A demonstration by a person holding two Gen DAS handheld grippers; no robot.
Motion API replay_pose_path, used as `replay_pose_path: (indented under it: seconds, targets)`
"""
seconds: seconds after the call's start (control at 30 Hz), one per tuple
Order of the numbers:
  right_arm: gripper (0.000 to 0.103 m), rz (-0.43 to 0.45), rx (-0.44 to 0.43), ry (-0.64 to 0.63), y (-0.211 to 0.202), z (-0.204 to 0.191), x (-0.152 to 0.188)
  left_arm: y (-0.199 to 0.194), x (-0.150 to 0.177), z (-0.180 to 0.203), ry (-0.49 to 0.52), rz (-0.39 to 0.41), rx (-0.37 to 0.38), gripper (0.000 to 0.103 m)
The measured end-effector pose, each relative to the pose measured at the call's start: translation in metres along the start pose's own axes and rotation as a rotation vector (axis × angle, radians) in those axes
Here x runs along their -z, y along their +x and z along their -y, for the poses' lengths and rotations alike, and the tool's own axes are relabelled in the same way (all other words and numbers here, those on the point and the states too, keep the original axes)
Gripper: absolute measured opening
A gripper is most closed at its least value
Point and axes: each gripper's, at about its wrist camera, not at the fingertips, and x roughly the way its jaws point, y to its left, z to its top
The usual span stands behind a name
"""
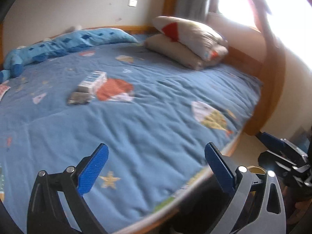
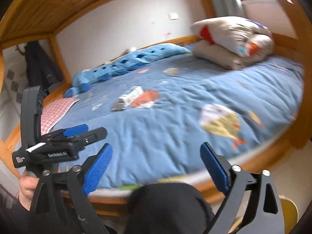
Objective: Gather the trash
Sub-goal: 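Move both tools back over the bed toward the milk carton and pouch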
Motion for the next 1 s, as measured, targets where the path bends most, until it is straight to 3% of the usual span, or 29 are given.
replay_pose_path:
  seconds: [0.2, 0.53, 0.77, 1.0]
  targets:
    - [0.095, -0.026, -0.077, 0.027, 0.051, -0.022, -0.030, 0.005, -0.012, -0.040, -0.026, 0.024, -0.055, 0.099]
    - [0.095, -0.058, -0.088, 0.025, 0.134, -0.049, -0.068, 0.036, -0.035, -0.107, -0.020, 0.026, -0.120, 0.099]
    - [0.095, -0.112, -0.078, 0.070, 0.198, -0.057, -0.080, 0.078, -0.053, -0.164, -0.055, -0.012, -0.056, 0.099]
    - [0.095, -0.149, -0.058, 0.057, 0.249, -0.059, -0.091, 0.132, -0.075, -0.200, 0.008, -0.069, -0.034, 0.099]
